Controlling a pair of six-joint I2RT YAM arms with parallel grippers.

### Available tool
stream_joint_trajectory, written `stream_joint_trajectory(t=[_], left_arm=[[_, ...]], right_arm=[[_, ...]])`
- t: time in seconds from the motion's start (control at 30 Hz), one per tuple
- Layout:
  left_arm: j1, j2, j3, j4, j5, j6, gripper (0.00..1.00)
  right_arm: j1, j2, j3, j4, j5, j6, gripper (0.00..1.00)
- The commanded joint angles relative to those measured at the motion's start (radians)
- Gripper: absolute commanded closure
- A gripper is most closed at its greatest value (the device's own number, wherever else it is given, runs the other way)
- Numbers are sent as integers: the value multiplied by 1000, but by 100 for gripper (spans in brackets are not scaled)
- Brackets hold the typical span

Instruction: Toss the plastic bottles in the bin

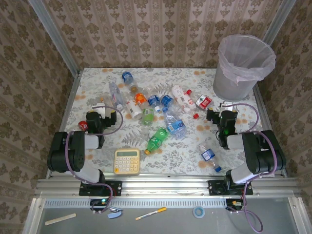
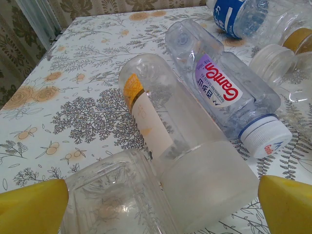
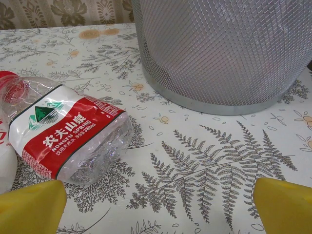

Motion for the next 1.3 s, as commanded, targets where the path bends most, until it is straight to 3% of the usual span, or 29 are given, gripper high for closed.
stream_joint_trajectory(t=[0.0, 1.27], left_arm=[[8, 13, 27, 28, 16, 16, 0], [9, 13, 29, 26, 17, 16, 0]], right_arm=[[7, 11, 22, 39, 37, -8, 0], [1, 11, 21, 41, 25, -4, 0]])
